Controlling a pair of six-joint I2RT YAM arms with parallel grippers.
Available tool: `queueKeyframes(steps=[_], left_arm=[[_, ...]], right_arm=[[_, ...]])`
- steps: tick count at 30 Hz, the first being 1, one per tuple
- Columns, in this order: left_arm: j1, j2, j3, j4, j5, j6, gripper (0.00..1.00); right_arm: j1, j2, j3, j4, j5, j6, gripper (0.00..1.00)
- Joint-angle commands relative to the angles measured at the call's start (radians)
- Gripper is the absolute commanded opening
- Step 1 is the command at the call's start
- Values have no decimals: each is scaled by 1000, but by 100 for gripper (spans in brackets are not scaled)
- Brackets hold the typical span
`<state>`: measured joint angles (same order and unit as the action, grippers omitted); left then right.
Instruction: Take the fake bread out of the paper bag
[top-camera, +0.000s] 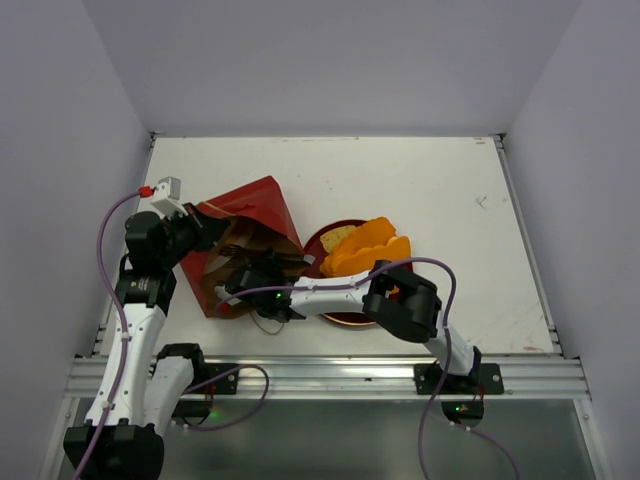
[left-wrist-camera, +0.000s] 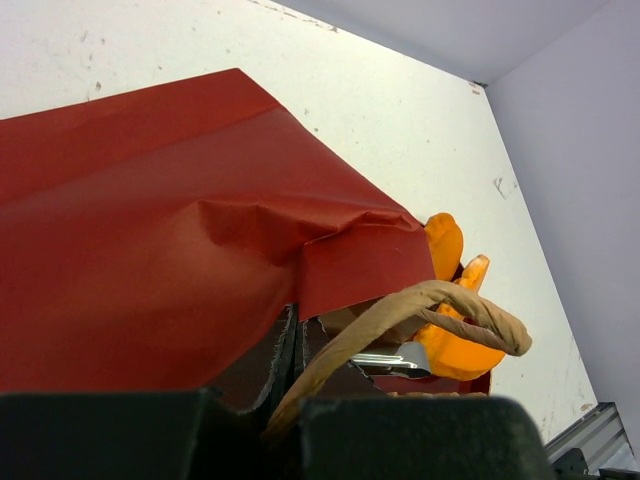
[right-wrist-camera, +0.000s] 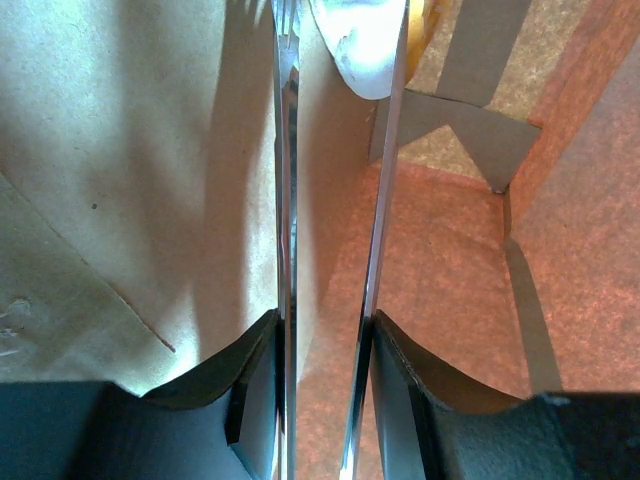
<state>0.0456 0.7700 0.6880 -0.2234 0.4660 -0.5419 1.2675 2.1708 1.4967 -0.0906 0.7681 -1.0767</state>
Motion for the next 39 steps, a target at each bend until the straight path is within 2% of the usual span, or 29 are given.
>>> queueKeyframes(steps=[1,5,14,30,39], left_arm=[[8,-9,1,41,13,-15,0],[8,-6,5,36,3,-6,0],[8,18,24,29,-17,16,0],[8,46,45,19,-43,36,0],[8,52,48,13,-52,43,0]], right_arm=[[-5,-42,25,-14,7,27,14],[-5,-74,19,-55,-15,47,6],[-5,-196,-46,-112,-81,73,1],[-5,-393,-191,-219,-174,75,0],[-5,-568,-291,-296,-315,70,0]])
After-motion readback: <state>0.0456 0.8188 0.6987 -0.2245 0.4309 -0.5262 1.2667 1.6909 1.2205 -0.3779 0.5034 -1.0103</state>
